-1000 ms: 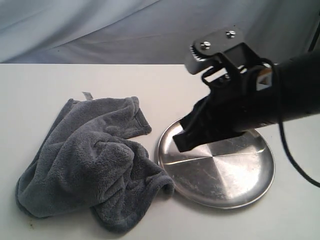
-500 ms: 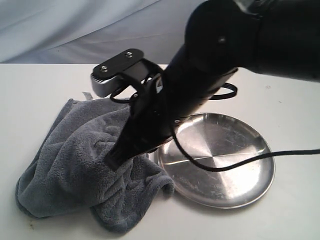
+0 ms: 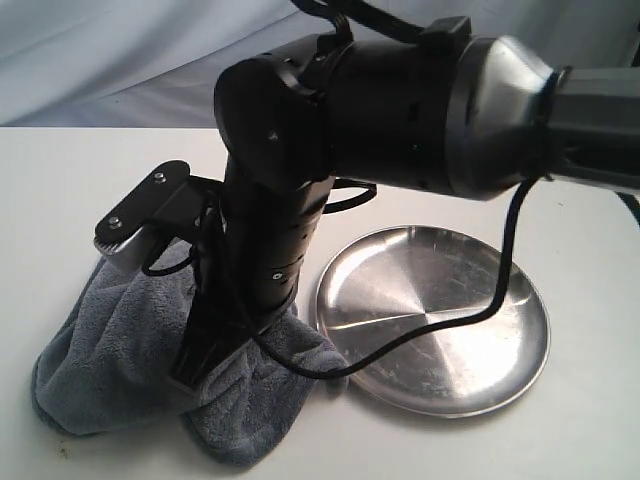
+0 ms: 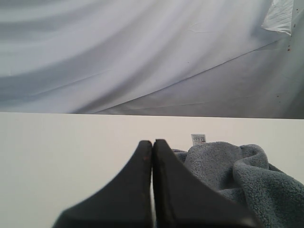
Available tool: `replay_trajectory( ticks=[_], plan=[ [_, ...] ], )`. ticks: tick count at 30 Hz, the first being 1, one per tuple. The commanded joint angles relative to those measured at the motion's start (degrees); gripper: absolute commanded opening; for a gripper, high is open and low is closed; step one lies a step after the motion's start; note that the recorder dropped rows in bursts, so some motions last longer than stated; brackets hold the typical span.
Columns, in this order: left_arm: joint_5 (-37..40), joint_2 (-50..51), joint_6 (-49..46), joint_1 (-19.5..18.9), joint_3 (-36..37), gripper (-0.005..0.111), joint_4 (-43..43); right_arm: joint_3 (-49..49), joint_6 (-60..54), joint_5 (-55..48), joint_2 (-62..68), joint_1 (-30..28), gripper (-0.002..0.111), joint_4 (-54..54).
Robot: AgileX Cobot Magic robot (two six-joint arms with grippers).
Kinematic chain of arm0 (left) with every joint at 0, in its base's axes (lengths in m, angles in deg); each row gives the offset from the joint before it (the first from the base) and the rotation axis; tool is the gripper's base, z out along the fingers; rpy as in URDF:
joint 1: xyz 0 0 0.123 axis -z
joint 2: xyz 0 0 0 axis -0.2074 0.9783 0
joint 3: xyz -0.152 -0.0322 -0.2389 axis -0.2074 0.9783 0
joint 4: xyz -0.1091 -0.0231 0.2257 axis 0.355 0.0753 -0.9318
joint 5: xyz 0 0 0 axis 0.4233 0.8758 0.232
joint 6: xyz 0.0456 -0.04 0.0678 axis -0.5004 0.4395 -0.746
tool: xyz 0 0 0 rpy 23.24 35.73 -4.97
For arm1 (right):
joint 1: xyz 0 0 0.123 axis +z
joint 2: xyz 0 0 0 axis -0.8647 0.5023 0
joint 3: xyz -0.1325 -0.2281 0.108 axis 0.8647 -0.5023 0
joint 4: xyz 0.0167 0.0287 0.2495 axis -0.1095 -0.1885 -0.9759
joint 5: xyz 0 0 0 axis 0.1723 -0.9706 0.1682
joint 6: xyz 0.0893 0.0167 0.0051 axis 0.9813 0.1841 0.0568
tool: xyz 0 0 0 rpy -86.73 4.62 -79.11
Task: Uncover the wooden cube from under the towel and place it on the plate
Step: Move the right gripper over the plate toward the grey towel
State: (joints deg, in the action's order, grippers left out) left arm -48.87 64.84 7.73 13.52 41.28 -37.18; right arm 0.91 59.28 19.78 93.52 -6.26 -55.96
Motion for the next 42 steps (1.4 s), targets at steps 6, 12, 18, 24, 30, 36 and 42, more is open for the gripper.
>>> replay_trajectory(
  ticks=[6,12,18,24,30,36,42],
  plan=[
    [-0.1,-0.1,0.1,0.0,0.3,0.001,0.0,0.6,2.1,-2.1,0.0,-4.1,0.0,4.5],
    [-0.1,-0.1,0.1,0.0,0.3,0.001,0.0,0.6,6.2,3.5,0.4,-11.4,0.0,5.8],
    [-0.1,-0.1,0.1,0.0,0.3,0.001,0.0,3.2,6.3,12.7,5.1,-15.9,0.0,-0.1],
    [-0.1,-0.1,0.1,0.0,0.3,0.001,0.0,16.5,6.4,6.4,13.3,-15.7,0.0,-0.1],
    [-0.1,-0.1,0.1,0.0,0.3,0.001,0.0,29.1,8.1,3.0,19.6,-13.4,0.0,-1.0],
    [-0.1,-0.1,0.1,0.0,0.3,0.001,0.0,38.4,7.9,1.4,24.6,-9.4,0.0,-3.0],
    [-0.1,-0.1,0.1,0.0,0.3,0.001,0.0,41.0,7.9,1.1,25.6,-4.6,0.0,-3.1]
  ],
)
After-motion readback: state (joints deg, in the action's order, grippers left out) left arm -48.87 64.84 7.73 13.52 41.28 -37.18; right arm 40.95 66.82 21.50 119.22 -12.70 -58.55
